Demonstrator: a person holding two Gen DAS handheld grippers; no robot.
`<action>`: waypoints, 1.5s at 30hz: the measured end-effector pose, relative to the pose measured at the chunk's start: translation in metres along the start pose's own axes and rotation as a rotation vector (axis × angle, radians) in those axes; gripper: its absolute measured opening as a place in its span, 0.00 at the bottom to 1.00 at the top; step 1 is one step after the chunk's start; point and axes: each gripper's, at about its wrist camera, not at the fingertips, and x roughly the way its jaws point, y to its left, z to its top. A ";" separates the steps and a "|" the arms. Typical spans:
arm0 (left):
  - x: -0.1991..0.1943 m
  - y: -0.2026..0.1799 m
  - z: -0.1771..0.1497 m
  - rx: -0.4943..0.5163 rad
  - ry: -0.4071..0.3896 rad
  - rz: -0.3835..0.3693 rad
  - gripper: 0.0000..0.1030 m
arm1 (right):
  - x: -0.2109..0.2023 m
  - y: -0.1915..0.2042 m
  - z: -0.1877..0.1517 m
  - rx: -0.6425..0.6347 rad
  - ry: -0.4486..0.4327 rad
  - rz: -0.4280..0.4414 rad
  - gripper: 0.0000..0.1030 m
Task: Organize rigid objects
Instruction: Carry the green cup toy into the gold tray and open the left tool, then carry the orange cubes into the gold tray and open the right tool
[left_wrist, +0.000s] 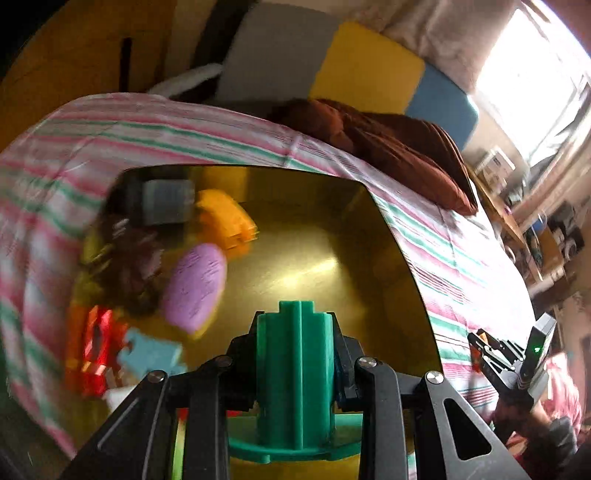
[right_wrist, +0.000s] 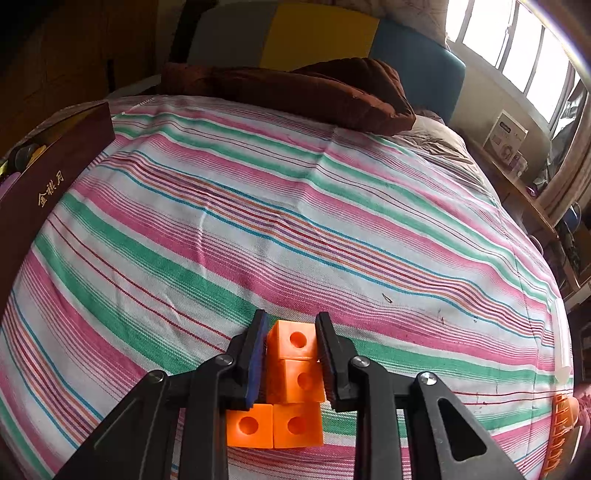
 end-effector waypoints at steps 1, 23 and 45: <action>0.008 -0.004 0.005 0.017 0.001 0.016 0.29 | 0.000 0.000 0.000 -0.001 0.000 0.000 0.25; 0.034 0.008 0.001 0.085 0.015 0.217 0.44 | 0.001 0.002 0.002 -0.006 -0.002 -0.003 0.25; -0.082 -0.007 -0.037 0.120 -0.276 0.313 0.52 | 0.000 0.004 0.000 -0.011 -0.008 -0.015 0.25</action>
